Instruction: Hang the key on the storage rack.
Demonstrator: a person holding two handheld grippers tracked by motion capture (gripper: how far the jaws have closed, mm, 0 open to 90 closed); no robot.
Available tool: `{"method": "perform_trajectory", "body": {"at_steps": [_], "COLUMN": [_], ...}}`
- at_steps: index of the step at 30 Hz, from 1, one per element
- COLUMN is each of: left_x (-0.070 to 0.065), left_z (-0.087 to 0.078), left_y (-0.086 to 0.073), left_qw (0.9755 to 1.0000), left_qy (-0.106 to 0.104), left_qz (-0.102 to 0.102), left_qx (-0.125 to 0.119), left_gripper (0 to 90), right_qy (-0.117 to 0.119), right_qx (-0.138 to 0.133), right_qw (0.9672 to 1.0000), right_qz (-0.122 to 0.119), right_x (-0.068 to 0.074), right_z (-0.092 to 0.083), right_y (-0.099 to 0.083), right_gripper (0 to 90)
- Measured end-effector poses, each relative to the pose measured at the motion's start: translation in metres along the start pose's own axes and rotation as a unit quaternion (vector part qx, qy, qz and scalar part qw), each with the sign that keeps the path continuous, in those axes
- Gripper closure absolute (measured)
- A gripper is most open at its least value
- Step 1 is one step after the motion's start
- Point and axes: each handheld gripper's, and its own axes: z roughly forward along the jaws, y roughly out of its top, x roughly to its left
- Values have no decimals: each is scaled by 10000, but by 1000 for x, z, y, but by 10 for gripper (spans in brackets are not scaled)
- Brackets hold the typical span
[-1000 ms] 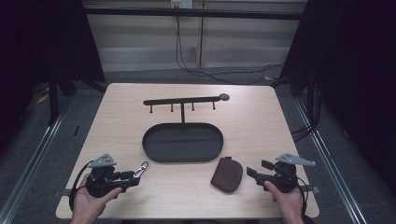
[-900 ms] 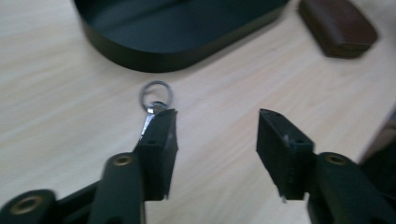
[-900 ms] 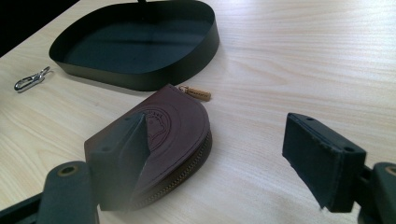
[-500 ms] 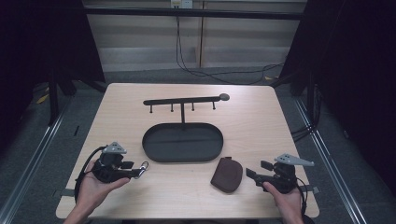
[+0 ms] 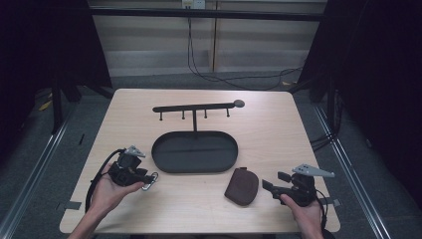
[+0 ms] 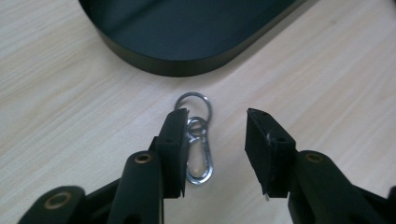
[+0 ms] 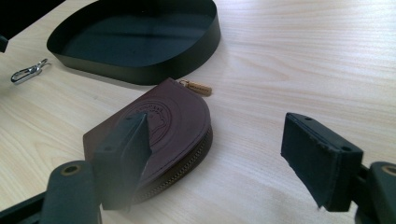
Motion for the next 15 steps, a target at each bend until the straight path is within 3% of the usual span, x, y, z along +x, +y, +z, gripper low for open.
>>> {"method": "perform_trajectory", "body": {"at_steps": [7, 15], "left_x": [9, 5], "left_z": [14, 21], "left_y": [7, 20], "left_qw": [9994, 9980], "left_qy": [-15, -27], "left_qz": [-63, 111], "left_qx": [345, 618], "left_gripper": [592, 608], "right_qy": [-33, -5], "right_qx": [43, 83], "right_qw": [10000, 10000], "right_qz": [5, -7], "right_x": [0, 0], "right_z": [1, 2], "right_y": [0, 0], "right_gripper": [241, 242]}}
